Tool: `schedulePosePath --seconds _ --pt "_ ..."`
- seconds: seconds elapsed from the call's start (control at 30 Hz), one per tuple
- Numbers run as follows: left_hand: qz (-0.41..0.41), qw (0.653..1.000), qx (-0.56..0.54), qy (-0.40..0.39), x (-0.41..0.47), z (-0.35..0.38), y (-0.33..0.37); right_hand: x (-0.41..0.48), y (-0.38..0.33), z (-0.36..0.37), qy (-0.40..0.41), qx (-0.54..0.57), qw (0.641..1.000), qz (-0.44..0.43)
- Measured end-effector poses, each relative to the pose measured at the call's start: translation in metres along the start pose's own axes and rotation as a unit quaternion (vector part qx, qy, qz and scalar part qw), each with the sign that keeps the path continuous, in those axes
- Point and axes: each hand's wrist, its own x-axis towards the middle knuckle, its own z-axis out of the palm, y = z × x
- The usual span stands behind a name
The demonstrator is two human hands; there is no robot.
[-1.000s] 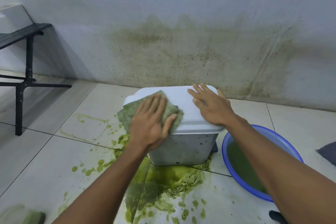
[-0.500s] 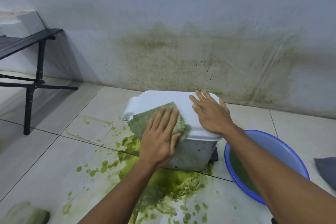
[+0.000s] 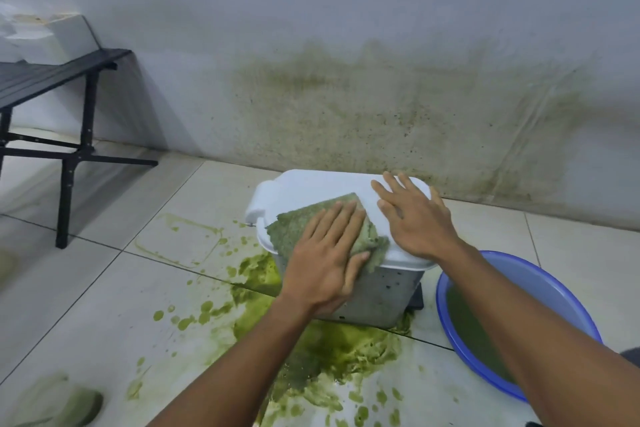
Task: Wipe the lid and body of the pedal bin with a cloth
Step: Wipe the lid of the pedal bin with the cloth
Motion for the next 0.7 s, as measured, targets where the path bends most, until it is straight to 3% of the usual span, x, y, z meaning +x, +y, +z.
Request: schedulePosePath --seconds 0.23,0.33,0.47,0.57,0.7 --pt "-0.197 0.976 -0.037 -0.082 0.048 -0.029 -0.073 0.001 -0.003 0.002 -0.001 -0.013 1.000 0.004" --pt "-0.285 0.955 -0.069 -0.030 0.045 -0.024 -0.071 0.000 -0.005 0.002 -0.003 -0.016 1.000 0.009" --pt "-0.362 0.920 -0.114 0.102 0.010 -0.004 -0.024 0.000 -0.008 0.001 -0.003 -0.019 1.000 0.016" --pt "-0.335 0.930 -0.077 0.130 -0.003 0.013 0.008 -0.001 -0.010 0.002 -0.003 -0.024 1.000 0.017" --pt "-0.152 0.985 -0.004 0.076 0.003 0.028 0.047 -0.001 -0.007 0.001 -0.011 -0.003 1.000 0.015"
